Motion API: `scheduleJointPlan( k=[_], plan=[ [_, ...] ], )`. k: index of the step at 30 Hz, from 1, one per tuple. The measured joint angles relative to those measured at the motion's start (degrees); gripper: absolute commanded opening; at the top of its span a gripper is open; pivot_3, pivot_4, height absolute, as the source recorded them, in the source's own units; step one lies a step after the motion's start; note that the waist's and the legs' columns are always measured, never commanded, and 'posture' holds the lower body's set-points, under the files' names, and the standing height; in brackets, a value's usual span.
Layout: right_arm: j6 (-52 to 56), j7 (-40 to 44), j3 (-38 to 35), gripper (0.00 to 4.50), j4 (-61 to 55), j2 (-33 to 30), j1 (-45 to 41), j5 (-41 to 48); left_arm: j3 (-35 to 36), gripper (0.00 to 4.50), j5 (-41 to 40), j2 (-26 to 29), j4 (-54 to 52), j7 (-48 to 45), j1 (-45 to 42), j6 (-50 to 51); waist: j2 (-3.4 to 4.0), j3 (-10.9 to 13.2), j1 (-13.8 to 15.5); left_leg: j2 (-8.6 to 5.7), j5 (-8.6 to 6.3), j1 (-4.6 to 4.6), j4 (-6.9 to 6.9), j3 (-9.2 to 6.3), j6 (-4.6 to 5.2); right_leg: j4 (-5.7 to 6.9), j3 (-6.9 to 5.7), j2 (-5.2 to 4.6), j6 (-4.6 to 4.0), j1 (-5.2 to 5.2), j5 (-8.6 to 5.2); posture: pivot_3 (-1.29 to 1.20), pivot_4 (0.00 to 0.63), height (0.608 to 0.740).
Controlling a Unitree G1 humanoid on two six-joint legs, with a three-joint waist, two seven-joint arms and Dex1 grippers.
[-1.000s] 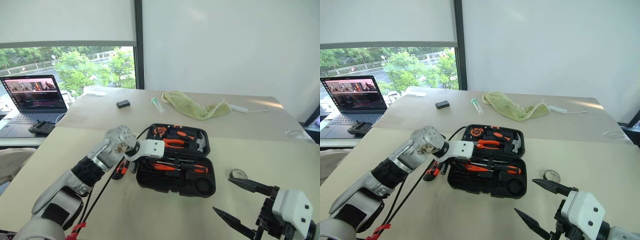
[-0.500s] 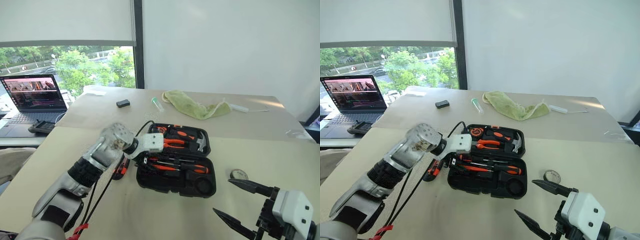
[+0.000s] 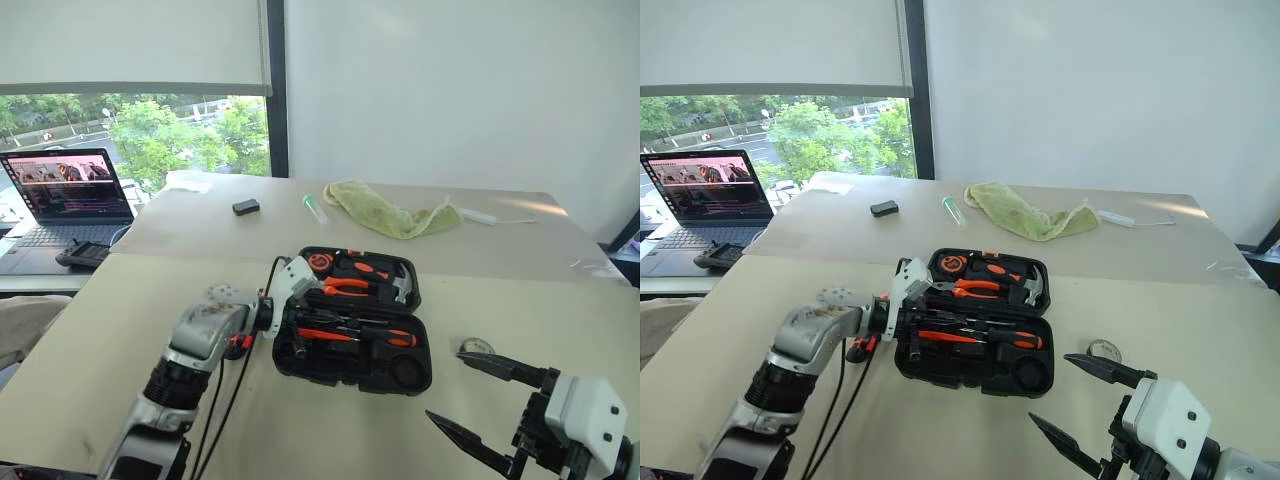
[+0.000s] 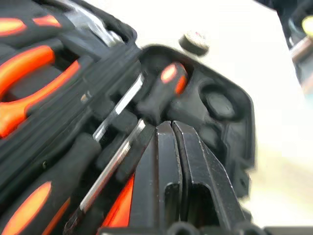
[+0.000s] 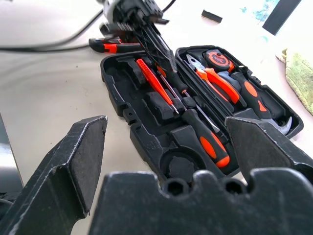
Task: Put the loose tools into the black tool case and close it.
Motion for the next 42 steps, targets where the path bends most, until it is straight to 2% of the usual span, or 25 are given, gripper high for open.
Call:
scheduleJointPlan(
  k=[3,9,18,25,30,34,38,42],
  plan=[
    [0.0,-0.1,-0.1,4.50,0.0,0.0,0.6,0.6,-1.0,0.07,1.3,-0.2,0.8,3.1,4.5,-5.8,0.01,0.0,-0.2,0.01,0.00,0.03,-0.05,0.00,-0.01,0.01,0.03,0.00,-0.04,-0.02,0.00,0.00,0.150,0.740],
    [-0.1,-0.1,-0.6,4.50,0.0,-0.6,2.2,1.7,-2.2,0.07,1.4,0.3,3.4,5.3,4.9,-9.7,0.02,0.0,0.2,-0.01,-0.01,0.02,-0.03,0.00,0.00,-0.01,0.00,-0.08,-0.05,0.01,0.01,0.00,0.150,0.740],
    [-0.2,-0.1,-1.1,4.50,0.0,-0.9,2.7,2.1,-4.7,0.07,0.1,3.2,2.4,3.3,7.0,-9.8,0.12,-0.1,0.0,0.02,-0.01,0.09,-0.06,-0.01,0.00,-0.01,-0.01,-0.08,-0.07,0.04,0.00,0.00,0.150,0.740],
    [-0.2,-0.1,-1.2,4.50,-0.1,-1.2,2.8,2.1,-5.3,0.07,-0.2,4.3,1.3,3.6,8.4,-10.6,0.47,-0.4,0.0,0.02,-0.03,0.13,-0.10,0.00,0.02,-0.02,0.01,-0.10,-0.09,0.07,-0.03,0.00,0.150,0.740],
    [-0.2,0.1,-2.2,4.50,-0.1,-1.3,2.7,2.1,-4.4,0.07,-2.4,4.2,0.5,3.7,9.1,-9.5,0.49,-0.4,0.0,0.01,-0.03,0.12,-0.10,0.00,0.02,-0.03,0.00,-0.09,-0.09,0.07,-0.03,0.00,0.150,0.740],
    [-0.2,0.1,-2.3,4.50,-0.1,-1.6,2.7,2.1,0.9,0.07,-9.9,2.0,-0.5,4.3,9.1,-3.8,0.44,-0.4,-0.1,0.03,-0.02,0.03,-0.08,-0.01,0.02,-0.02,-0.02,-0.09,-0.08,-0.02,-0.03,0.00,0.150,0.740],
    [-0.2,0.1,-2.4,4.50,-0.1,-1.6,2.4,2.1,6.1,0.07,-14.2,1.0,-0.4,7.8,4.4,1.0,0.42,-0.4,0.0,-0.01,-0.02,0.05,-0.07,-0.02,0.02,-0.04,-0.02,-0.08,-0.06,0.04,-0.03,0.00,0.150,0.740],
    [0.0,0.1,-2.3,4.50,-0.1,-1.6,0.6,2.1,1.9,0.07,-10.7,2.7,2.3,9.5,4.6,0.4,0.43,-0.4,-0.1,-0.03,-0.03,0.06,-0.10,0.00,0.03,-0.06,-0.01,0.00,-0.05,0.04,-0.04,0.00,0.150,0.740]
  ],
)
